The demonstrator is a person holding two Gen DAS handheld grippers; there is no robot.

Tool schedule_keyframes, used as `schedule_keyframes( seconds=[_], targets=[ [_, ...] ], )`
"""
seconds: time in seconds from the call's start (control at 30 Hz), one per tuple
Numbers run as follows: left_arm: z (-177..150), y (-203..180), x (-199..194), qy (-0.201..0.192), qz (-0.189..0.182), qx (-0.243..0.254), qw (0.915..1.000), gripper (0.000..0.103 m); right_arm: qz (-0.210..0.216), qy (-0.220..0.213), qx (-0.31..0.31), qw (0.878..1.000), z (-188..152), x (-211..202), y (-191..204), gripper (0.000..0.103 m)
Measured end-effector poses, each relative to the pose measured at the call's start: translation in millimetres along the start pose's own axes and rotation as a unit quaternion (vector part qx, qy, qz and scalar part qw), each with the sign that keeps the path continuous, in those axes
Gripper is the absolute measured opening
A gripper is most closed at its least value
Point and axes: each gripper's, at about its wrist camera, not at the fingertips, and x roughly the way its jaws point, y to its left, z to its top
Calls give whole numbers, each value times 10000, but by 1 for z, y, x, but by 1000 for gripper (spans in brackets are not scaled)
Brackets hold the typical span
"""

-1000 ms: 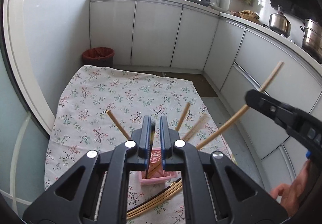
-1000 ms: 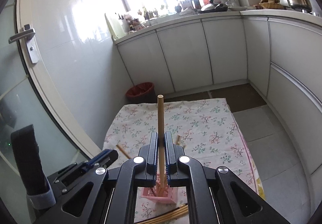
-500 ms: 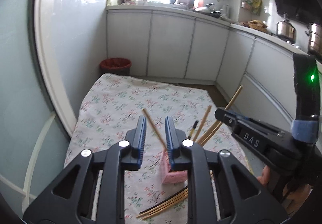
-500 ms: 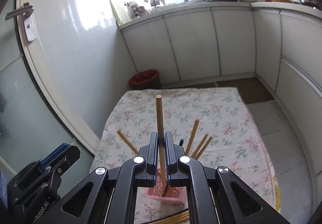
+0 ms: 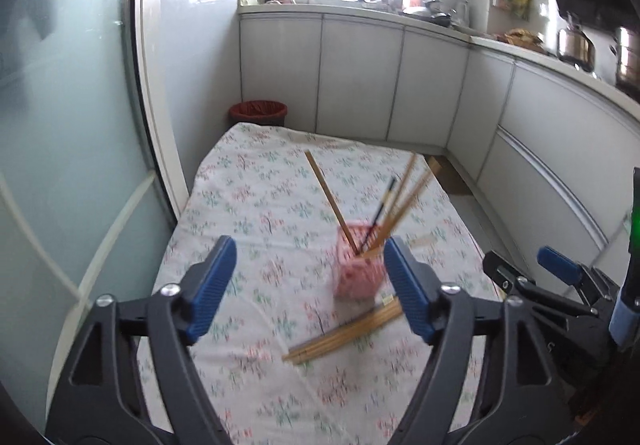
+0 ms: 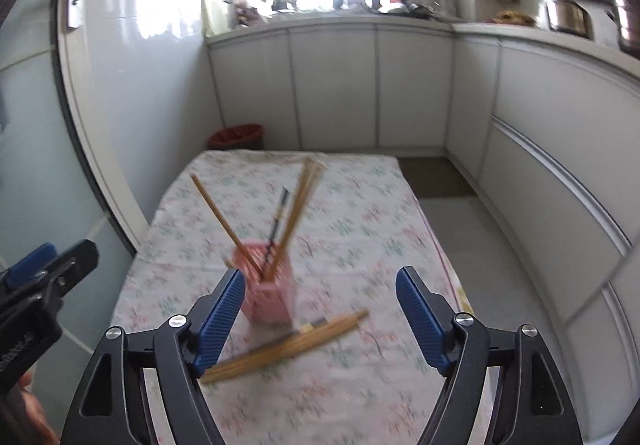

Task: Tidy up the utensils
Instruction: 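Move the left tool to the pile and close on a wooden chopstick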

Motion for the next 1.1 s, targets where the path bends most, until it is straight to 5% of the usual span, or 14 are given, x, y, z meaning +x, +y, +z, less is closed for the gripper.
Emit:
schedule_keyframes(
  seconds=[0.33,0.53,0.63,0.83,1.1],
  targets=[
    [-39,-33,-22,432,-255,573,9971,83,-249,646,787,9945,-67,-33,-61,89],
    [-61,-60,-8,1042,-389,1276,9856,85,-104,865,1050,9906,-89,-36,-84,89],
    [-73,-80,6,1464,-503,1926,9690,85,82,1035,1243,9868,-98,-28,-94,89],
    [-95,-109,40,2384,-952,3199,9120,85,308,1322,1522,9790,-114,-8,-113,89],
    [-72,-139,85,3066,-1893,3359,8703,85,480,1609,2080,9636,-123,19,-144,89]
  ],
)
